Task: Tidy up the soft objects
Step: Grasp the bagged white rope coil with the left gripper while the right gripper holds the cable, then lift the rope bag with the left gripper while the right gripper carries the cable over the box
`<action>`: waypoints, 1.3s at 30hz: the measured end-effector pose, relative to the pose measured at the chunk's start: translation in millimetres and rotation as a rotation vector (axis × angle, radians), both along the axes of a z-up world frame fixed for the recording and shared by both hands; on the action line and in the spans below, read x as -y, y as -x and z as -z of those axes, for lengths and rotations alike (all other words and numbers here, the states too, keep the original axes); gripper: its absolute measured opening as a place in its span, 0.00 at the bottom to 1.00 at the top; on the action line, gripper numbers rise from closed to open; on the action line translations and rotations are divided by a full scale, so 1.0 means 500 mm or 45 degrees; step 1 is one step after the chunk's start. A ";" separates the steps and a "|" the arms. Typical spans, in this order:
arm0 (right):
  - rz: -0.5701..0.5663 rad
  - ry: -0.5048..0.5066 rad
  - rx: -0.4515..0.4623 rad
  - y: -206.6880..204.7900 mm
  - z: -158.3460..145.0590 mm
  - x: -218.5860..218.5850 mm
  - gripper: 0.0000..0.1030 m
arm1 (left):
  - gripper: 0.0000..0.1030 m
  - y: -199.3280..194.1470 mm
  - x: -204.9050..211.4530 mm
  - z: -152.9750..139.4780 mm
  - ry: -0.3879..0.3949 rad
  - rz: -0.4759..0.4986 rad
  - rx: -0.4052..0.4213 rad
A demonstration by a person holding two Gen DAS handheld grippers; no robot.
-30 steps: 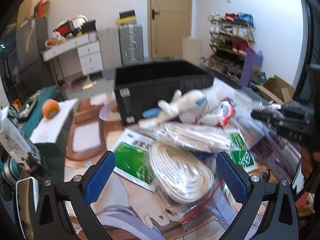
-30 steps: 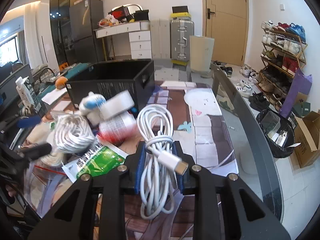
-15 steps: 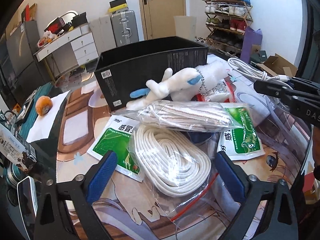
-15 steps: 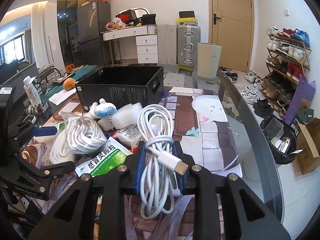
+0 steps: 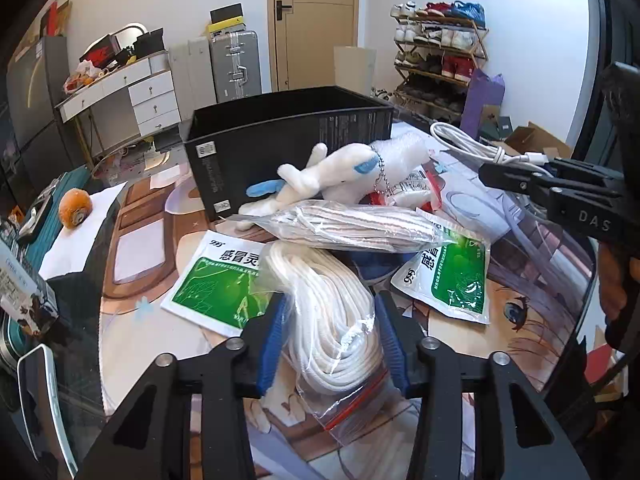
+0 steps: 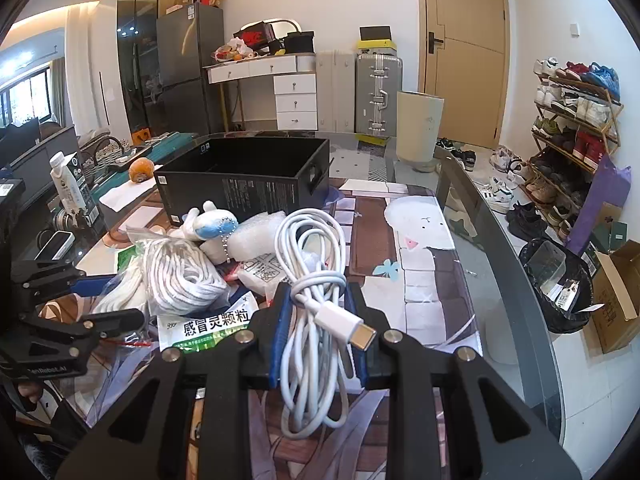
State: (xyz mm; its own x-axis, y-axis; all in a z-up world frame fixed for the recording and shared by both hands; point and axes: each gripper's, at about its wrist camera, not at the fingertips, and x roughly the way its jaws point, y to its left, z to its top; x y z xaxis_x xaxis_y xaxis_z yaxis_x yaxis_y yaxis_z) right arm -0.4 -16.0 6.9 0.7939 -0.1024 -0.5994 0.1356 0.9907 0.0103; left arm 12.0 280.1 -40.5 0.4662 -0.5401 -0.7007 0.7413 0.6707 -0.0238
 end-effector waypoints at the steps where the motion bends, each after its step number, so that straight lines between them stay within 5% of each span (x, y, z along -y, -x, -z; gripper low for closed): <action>1: 0.000 0.001 0.002 0.001 0.000 0.000 0.25 | 0.39 0.002 -0.005 -0.003 0.013 0.002 -0.003; 9: -0.022 0.009 0.020 0.005 -0.006 -0.011 0.25 | 0.37 -0.006 -0.020 -0.006 0.043 -0.010 -0.045; 17: -0.030 0.011 0.015 0.005 -0.005 -0.012 0.25 | 0.62 -0.025 0.005 -0.002 0.007 -0.090 -0.064; 21: -0.029 0.013 0.010 0.005 -0.005 -0.012 0.25 | 0.62 -0.018 0.028 0.013 -0.082 -0.110 -0.001; 25: -0.028 0.012 0.008 0.004 -0.004 -0.012 0.25 | 0.42 -0.005 0.032 0.014 -0.110 -0.068 0.043; 32: -0.034 0.016 0.022 0.007 -0.006 -0.012 0.25 | 0.38 -0.001 -0.015 -0.005 -0.022 -0.075 0.037; 39: -0.065 0.015 0.082 0.014 -0.024 -0.025 0.25 | 0.38 0.017 -0.063 -0.060 0.181 -0.098 0.135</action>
State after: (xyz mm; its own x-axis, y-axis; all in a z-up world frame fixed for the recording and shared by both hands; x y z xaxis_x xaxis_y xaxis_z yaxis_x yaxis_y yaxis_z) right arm -7.7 -3.6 18.9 0.8349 -0.0680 -0.5461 0.0847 0.9964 0.0054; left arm 3.3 311.4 -10.6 0.5769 -0.5902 -0.5647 0.6914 0.7209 -0.0472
